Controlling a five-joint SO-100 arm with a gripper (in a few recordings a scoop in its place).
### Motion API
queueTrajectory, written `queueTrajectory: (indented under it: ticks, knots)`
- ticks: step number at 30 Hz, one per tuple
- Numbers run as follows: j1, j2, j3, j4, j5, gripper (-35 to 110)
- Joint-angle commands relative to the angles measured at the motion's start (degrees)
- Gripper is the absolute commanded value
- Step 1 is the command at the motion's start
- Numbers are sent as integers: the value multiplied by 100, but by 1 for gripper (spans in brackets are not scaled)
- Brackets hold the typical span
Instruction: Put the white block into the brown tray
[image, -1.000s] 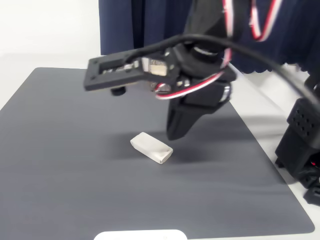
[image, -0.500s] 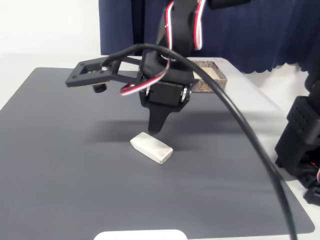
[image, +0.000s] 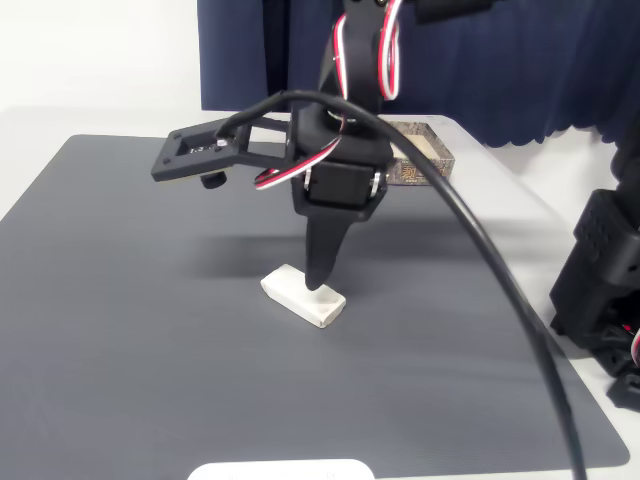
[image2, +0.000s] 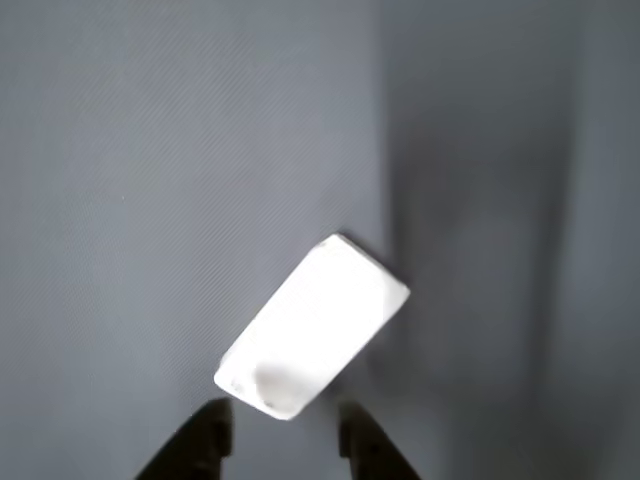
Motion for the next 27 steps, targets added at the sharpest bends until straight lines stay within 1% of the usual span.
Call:
queueTrajectory:
  ticks: [1,5,9,12,17,20,24,27]
  knots:
    - [26,255,-26,-70,-105,25]
    - [35,316,44,-70,-62,26]
    - [26,369,123,-62,439,26]
    - [44,396,211,-26,1134,26]
    - [53,422,176,-44,2584,26]
    - [62,439,149,-132,3164,28]
    - [114,439,132,-132,3428,30]
    - [132,439,132,-105,3384,35]
